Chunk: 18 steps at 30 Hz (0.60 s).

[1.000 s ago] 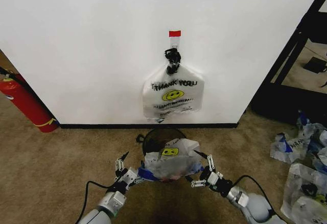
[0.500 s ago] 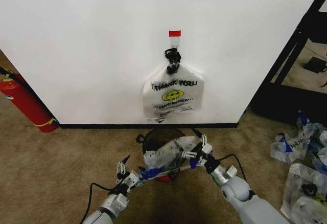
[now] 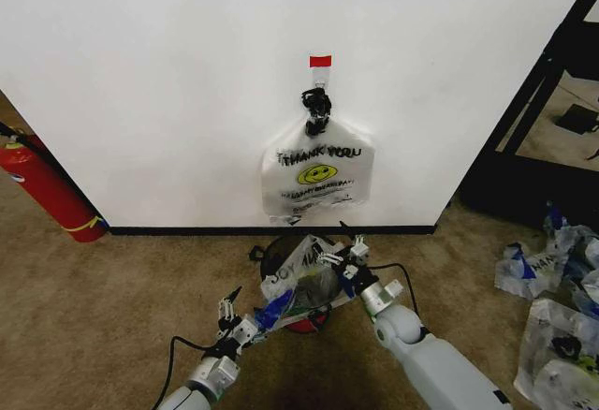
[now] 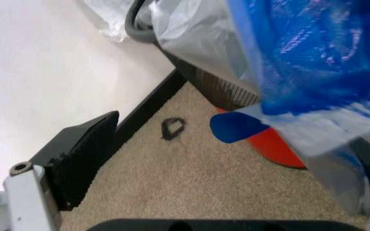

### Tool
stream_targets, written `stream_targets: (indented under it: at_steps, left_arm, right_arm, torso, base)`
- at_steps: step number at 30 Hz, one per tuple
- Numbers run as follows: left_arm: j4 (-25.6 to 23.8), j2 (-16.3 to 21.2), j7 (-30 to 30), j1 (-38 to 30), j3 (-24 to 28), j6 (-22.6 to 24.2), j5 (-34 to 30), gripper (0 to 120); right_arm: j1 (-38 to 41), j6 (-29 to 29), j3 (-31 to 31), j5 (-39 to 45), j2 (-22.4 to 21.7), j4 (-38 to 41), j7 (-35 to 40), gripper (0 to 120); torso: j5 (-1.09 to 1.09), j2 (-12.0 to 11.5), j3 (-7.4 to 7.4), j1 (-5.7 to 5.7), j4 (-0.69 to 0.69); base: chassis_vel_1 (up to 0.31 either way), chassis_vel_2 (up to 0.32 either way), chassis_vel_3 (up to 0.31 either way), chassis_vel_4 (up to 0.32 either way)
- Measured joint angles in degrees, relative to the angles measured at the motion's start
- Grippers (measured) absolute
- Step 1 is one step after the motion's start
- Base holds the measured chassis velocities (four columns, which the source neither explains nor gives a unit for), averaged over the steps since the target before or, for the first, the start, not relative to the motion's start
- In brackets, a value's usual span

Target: Pick up the garbage bag from the wall and place it over the trash bin.

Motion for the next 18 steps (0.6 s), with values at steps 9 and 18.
stream_targets:
  at_steps: [9, 18]
  left_arm:
    - [-2.3, 0.8, 1.7, 2.2, -0.8, -2.8, 2.1, 100]
    - [-4.9, 1.7, 16.6, 3.6, -5.7, -17.8, 2.3, 100]
  right_arm:
    - [-0.1, -0.5, -0.3, -1.4, -0.3, 0.0, 1.0, 100]
    - [-3.1, -0.5, 1.2, -4.0, -2.0, 3.1, 0.9, 100]
  torso:
    - [0.00, 0.0, 0.00, 0.00, -0.01]
    - [0.01, 0.0, 0.00, 0.00, -0.01]
  base:
    - [0.000, 0.000, 0.000, 0.000]
    - [0.000, 0.000, 0.000, 0.000]
